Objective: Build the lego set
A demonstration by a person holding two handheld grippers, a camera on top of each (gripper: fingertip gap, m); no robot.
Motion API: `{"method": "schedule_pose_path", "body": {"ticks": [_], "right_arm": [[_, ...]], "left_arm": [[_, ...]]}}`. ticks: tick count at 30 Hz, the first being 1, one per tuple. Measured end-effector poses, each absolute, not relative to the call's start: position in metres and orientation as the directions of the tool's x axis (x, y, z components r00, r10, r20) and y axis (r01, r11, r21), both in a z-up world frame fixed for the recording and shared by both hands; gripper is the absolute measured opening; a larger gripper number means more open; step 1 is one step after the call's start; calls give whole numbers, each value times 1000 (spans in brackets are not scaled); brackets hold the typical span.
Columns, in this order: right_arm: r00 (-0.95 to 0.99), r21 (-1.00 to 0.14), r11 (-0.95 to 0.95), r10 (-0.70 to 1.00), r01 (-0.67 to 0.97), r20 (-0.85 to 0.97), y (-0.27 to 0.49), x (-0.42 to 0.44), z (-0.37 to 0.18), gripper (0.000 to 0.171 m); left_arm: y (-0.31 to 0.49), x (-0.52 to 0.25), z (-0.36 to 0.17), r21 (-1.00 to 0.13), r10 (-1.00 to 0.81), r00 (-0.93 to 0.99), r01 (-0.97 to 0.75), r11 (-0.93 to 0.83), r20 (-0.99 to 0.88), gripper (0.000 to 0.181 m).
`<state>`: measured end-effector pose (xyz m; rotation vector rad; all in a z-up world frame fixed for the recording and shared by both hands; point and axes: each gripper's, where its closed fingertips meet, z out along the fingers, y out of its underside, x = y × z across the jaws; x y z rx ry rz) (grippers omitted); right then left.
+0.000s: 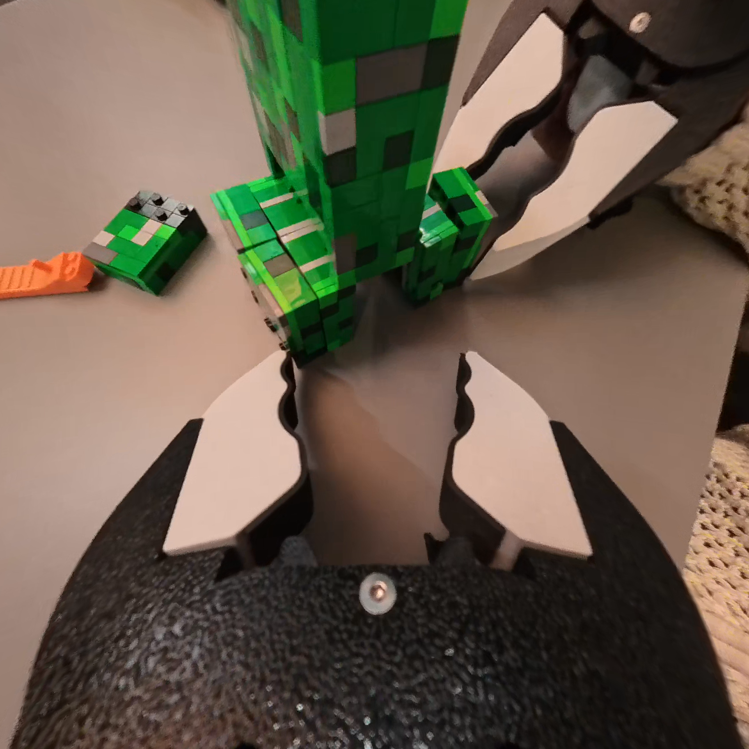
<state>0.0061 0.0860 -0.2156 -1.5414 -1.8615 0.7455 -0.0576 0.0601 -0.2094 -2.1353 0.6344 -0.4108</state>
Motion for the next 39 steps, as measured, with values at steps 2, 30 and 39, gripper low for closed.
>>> {"method": "schedule_pose_path", "body": {"ticks": [2, 30, 39], "right_arm": [[-193, -748, 197, 977, 633, 95, 87, 9, -216, 33], [-206, -832, 179, 975, 525, 80, 93, 19, -200, 42], [-191, -869, 136, 980, 476, 49, 97, 23, -190, 42]], "left_arm": [[60, -56, -208, -813, -575, 814, -280, -510, 80, 74], [73, -74, -187, -894, -491, 870, -255, -368, -46, 60], [81, -75, -195, -854, -436, 880, -365, -371, -187, 65]]}}
